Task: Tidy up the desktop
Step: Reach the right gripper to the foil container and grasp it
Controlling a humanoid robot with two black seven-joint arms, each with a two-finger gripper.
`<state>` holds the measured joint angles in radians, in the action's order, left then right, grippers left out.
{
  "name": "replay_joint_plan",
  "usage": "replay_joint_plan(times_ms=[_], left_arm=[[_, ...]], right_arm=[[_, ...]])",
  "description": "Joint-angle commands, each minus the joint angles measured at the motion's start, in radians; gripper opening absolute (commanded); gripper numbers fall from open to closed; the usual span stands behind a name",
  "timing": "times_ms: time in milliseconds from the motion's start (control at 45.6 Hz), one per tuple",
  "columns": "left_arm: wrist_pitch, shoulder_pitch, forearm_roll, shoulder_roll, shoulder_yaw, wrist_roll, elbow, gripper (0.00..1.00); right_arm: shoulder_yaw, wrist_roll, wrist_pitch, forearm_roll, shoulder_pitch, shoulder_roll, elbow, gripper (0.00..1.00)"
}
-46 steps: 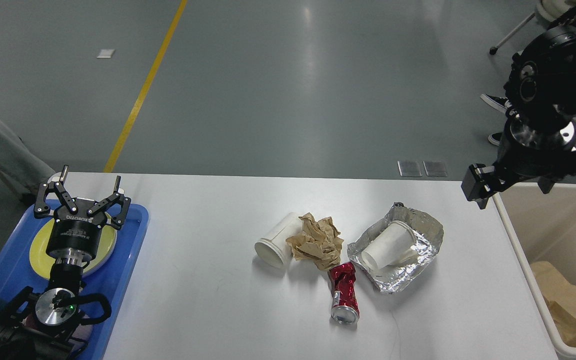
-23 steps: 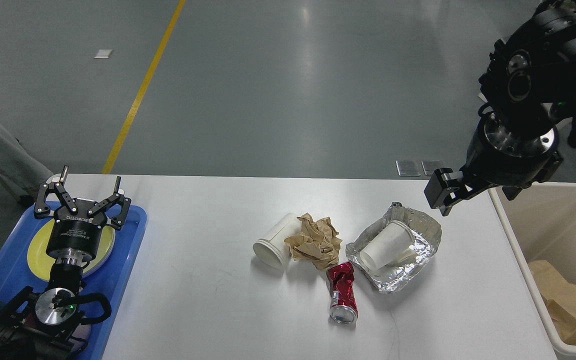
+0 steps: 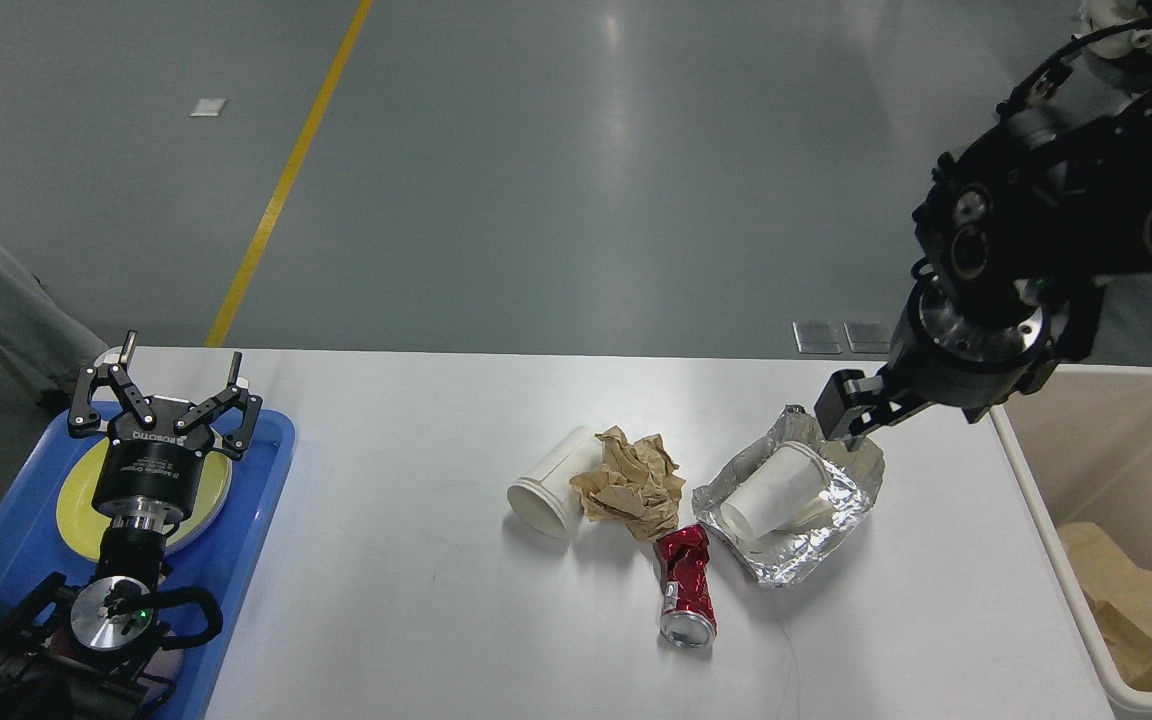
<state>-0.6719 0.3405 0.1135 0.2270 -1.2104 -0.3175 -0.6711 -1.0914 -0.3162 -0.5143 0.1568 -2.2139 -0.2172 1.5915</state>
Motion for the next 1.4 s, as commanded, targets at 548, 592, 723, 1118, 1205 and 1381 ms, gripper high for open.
replay_joint_plan(times_ms=[548, 592, 723, 1118, 1205, 1381], left_arm=[[0.0, 0.0, 0.0, -0.002, 0.0, 0.0, -0.001, 0.96], [0.0, 0.0, 0.0, -0.002, 0.0, 0.0, -0.001, 0.96], [0.0, 0.0, 0.0, -0.002, 0.0, 0.0, -0.001, 0.96], [0.0, 0.0, 0.0, -0.002, 0.0, 0.0, -0.001, 0.96], [0.0, 0.0, 0.0, -0.002, 0.0, 0.0, -0.001, 0.96], [0.0, 0.0, 0.0, -0.002, 0.0, 0.0, -0.001, 0.96]], right_arm=[[0.222, -0.006, 0.258, 0.512, 0.746, 0.282, -0.469, 1.0], [0.223, -0.004, 0.258, 0.512, 0.769, 0.283, -0.492, 0.98], [0.22, -0.006, 0.258, 0.515, 0.8, 0.283, -0.513, 0.98], [0.186, -0.006, 0.258, 0.511, 0.898, 0.285, -0.619, 0.77], [0.185, -0.006, 0.258, 0.509, 0.91, 0.286, -0.628, 0.63], [0.188, -0.006, 0.258, 0.501, 0.908, 0.286, -0.628, 0.49]])
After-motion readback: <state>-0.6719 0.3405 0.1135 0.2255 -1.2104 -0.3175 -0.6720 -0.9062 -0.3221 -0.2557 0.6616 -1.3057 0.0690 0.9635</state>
